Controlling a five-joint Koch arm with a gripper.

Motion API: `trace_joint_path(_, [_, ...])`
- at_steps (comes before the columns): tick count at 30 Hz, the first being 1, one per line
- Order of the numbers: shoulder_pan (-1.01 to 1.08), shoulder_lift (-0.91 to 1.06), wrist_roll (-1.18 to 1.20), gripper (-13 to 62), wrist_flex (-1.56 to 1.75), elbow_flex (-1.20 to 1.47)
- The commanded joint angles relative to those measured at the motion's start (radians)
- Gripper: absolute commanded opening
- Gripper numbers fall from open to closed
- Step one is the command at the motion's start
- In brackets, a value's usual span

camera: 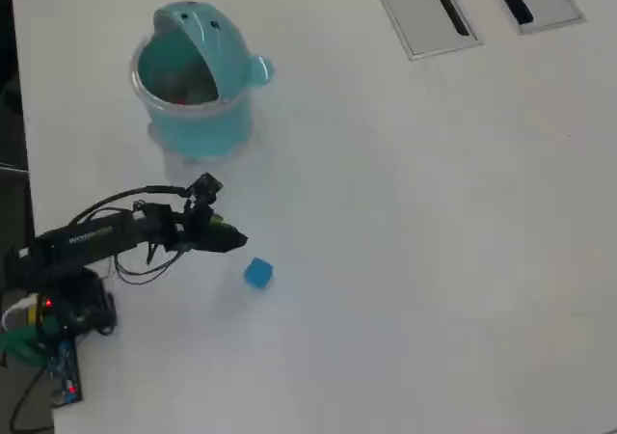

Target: Grasp RGB lego blocks and put them in the bin one by one.

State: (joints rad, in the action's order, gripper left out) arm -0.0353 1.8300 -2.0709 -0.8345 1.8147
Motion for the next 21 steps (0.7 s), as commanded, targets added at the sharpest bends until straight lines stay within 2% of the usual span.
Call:
trace_joint_path(1, [0.011,-0.017,0.002,32.4,0.002,-0.1])
trace_joint_path(8, [0.104,-0.213,-0.014,32.4,0.005,-0.222])
trace_joint_path(21, [0.123,-0.265,-0.017,32.5,-0.011,-0.138])
